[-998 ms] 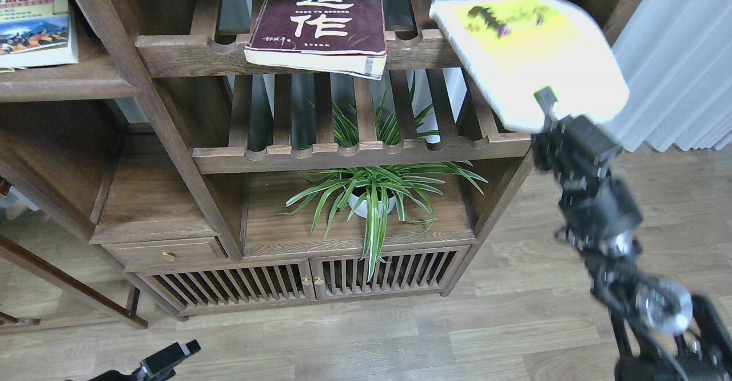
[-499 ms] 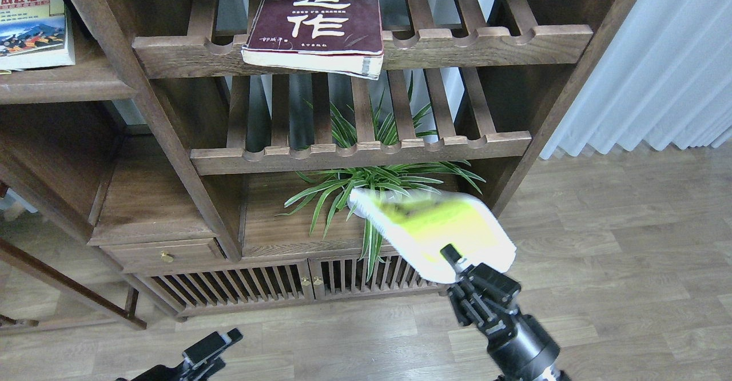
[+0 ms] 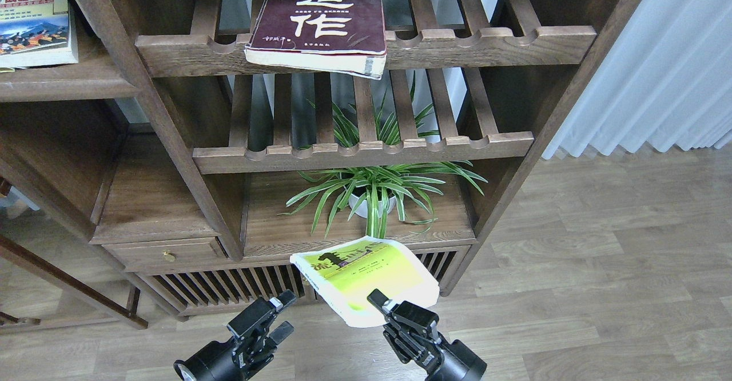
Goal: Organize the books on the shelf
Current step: 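Pull the yellow-green book down toward the left gripper, then hand the yellow-green book from the right gripper to the left gripper, then carry the yellow-green book with the left gripper to the side shelf, then place the yellow-green book on the side shelf and withdraw left gripper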
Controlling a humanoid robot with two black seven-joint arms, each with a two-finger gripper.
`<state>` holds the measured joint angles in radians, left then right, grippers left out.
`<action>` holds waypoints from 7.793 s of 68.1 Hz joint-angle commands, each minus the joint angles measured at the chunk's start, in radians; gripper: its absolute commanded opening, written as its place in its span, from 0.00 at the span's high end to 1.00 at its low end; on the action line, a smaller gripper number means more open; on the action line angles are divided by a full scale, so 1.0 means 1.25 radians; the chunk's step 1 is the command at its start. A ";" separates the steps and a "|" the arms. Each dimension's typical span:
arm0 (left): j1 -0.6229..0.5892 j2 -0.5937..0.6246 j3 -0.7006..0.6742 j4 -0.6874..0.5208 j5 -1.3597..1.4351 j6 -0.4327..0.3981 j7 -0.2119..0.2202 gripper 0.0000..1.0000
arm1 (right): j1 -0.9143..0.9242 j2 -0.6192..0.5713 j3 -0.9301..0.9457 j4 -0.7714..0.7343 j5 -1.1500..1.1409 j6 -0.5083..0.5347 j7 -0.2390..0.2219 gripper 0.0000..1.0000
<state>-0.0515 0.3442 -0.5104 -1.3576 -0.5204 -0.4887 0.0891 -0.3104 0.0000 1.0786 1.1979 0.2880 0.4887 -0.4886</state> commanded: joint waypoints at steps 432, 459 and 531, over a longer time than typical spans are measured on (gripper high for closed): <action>-0.954 0.446 -0.150 0.529 0.159 0.000 0.320 0.11 | 0.181 0.000 -0.134 -0.321 -0.046 0.000 0.000 0.01; -0.890 0.484 -0.134 0.372 0.215 0.000 0.320 0.01 | 0.181 0.000 -0.133 -0.321 -0.045 0.000 0.000 0.01; -0.181 0.590 0.018 0.182 0.150 0.000 0.216 0.01 | 0.178 0.000 -0.133 -0.355 -0.045 0.000 0.000 0.01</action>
<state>-0.3778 1.1817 -0.4875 -1.1670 -0.2807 -0.4887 0.3766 -0.0898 0.0001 0.9140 0.7661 0.2333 0.4887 -0.4887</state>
